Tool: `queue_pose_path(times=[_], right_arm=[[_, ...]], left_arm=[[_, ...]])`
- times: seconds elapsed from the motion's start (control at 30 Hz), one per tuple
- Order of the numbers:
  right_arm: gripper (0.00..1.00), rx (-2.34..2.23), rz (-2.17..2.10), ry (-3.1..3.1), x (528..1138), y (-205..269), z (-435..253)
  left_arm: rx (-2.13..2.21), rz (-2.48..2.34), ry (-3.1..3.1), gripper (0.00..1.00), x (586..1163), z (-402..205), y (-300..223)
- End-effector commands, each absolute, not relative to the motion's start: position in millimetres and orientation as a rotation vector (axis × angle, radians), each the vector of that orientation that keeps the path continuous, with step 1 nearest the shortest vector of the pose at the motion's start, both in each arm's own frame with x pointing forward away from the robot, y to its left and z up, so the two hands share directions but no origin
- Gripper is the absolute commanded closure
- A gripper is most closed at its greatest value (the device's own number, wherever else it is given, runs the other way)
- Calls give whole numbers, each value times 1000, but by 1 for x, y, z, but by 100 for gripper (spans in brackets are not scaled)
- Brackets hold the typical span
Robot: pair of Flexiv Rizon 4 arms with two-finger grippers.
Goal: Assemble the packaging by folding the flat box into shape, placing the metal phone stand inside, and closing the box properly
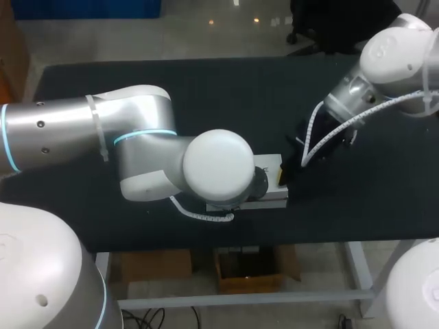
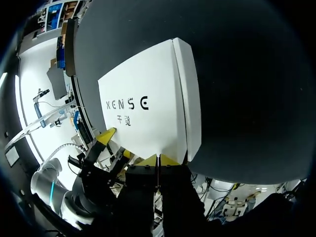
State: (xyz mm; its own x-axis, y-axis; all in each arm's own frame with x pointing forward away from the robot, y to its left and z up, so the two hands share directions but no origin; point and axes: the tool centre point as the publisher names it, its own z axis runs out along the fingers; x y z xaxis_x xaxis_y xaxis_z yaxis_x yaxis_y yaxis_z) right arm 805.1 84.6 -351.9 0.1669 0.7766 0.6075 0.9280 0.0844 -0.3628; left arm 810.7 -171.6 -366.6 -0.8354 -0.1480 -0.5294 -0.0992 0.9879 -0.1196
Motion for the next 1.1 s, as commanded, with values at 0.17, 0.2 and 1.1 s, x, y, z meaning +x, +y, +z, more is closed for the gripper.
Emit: queue_pose_path(times=[0.17, 0.2, 1.1], right_arm=[[100, -1710, -254, -1632, 805, 83, -356], [100, -1710, -254, -1633, 804, 83, -357], [100, -1711, -247, -1627, 805, 86, -364]], left_arm=[[-176, -110, 2563, 56, 810, -368, -174], [-176, -110, 2563, 56, 810, -368, -175], [-140, -268, 2509, 56, 782, -331, -153]])
